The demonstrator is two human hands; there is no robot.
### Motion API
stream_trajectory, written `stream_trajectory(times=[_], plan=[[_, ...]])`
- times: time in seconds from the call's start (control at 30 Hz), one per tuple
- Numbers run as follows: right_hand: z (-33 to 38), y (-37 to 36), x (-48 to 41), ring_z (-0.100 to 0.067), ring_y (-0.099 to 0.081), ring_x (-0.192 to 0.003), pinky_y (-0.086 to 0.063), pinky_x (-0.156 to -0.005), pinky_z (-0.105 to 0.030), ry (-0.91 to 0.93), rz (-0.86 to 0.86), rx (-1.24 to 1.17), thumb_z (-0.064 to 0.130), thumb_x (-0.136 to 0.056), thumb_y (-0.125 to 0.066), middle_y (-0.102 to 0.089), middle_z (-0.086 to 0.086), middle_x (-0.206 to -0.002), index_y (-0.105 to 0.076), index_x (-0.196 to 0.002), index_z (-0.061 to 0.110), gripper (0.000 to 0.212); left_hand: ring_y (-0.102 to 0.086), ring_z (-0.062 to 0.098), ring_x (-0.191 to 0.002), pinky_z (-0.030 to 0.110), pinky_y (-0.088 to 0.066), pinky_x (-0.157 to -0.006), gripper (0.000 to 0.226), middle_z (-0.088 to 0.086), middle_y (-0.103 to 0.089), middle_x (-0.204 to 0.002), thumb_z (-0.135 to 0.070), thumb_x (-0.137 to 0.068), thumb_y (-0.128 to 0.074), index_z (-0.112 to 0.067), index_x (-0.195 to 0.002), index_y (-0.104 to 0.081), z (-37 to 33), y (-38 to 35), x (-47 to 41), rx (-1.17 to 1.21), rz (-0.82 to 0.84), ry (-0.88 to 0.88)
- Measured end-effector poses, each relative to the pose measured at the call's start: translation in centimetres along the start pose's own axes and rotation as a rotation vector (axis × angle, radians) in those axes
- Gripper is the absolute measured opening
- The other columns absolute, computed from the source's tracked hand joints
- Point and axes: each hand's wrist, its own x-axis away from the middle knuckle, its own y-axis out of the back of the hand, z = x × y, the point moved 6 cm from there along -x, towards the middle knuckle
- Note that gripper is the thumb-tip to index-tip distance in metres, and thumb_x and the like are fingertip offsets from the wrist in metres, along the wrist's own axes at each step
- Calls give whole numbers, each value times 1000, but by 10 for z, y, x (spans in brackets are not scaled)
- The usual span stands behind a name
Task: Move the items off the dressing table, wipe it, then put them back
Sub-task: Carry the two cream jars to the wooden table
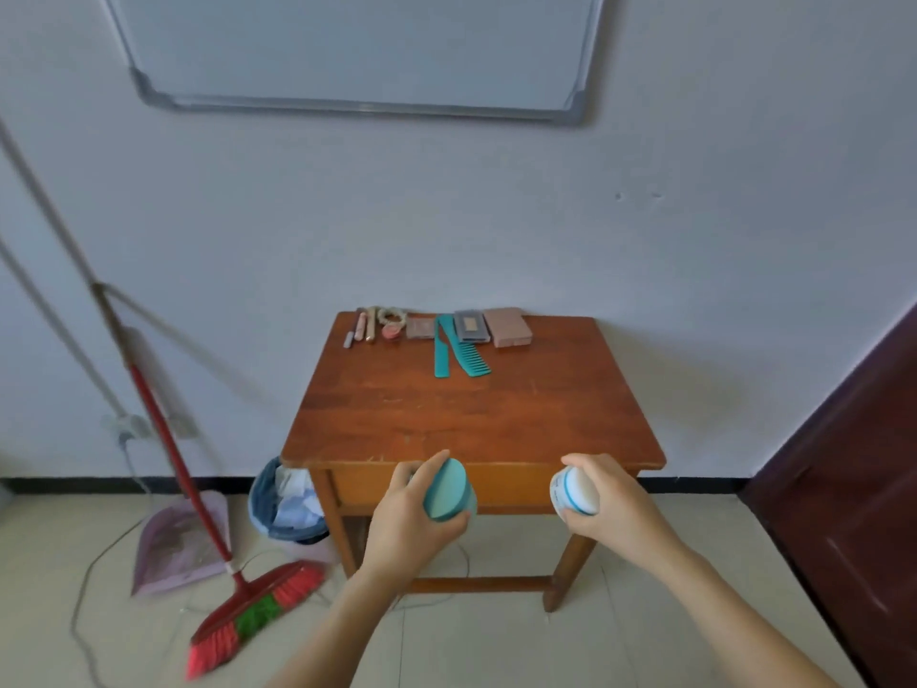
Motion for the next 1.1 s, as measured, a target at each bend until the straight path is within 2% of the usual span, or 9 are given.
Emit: stream_trajectory(times=[0.2,0.37,0.53,0.7,0.93,1.1], plan=[[-56,46,-64,-4,-47,-93,-37,-73,-12,-12,-26,31,30,-75,-69,-42,12,-113,-41,-126,30,58,-48,4,-93,5,-42,-66,73,-13,-39,-112,-31,-72,-74,-32,-135,-36,-34,-48,-81,-21,-3,-15],[-94,54,-99,-4,-47,-94,-36,-68,-8,-53,-8,30,31,-76,-69,-40,13,-110,-40,-126,29,58,-47,3,-96,2,-40,-66,74,-15,-38,-112,-34,-72,-73,-34,-135,-34,-27,-96,-116,-67,99,32],[-125,45,-131,-4,-47,-101,-39,-79,-13,-104,45,-5,31,-78,-66,-43,9,-120,-37,-130,30,59,-46,3,-99,1,-39,-66,74,-16,-37,-113,-37,-72,-72,-35,-135,-33,-13,-138,-154,-84,179,85],[-144,48,-176,-6,-47,-105,-41,-87,-16,-160,88,15,31,-79,-64,-40,10,-123,-36,-131,31,59,-44,2,-100,9,-42,-78,74,-15,-37,-113,-37,-72,-73,-34,-135,-34,-18,-165,-219,-54,199,36],[-161,60,-248,-6,-49,-106,-36,-83,-15,-244,126,78,32,-79,-59,-40,10,-123,-35,-132,33,58,-43,-1,-98,9,-41,-78,71,-17,-35,-112,-41,-73,-70,-35,-135,-34,-22,-188,-309,-41,234,-16],[-172,46,-277,-6,-47,-111,-38,-92,-17,-305,110,11,33,-80,-59,-40,10,-122,-36,-132,30,57,-47,4,-103,12,-41,-79,69,-10,-39,-122,-44,-76,-64,-34,-137,-33,-20,-210,-361,-102,267,-115]])
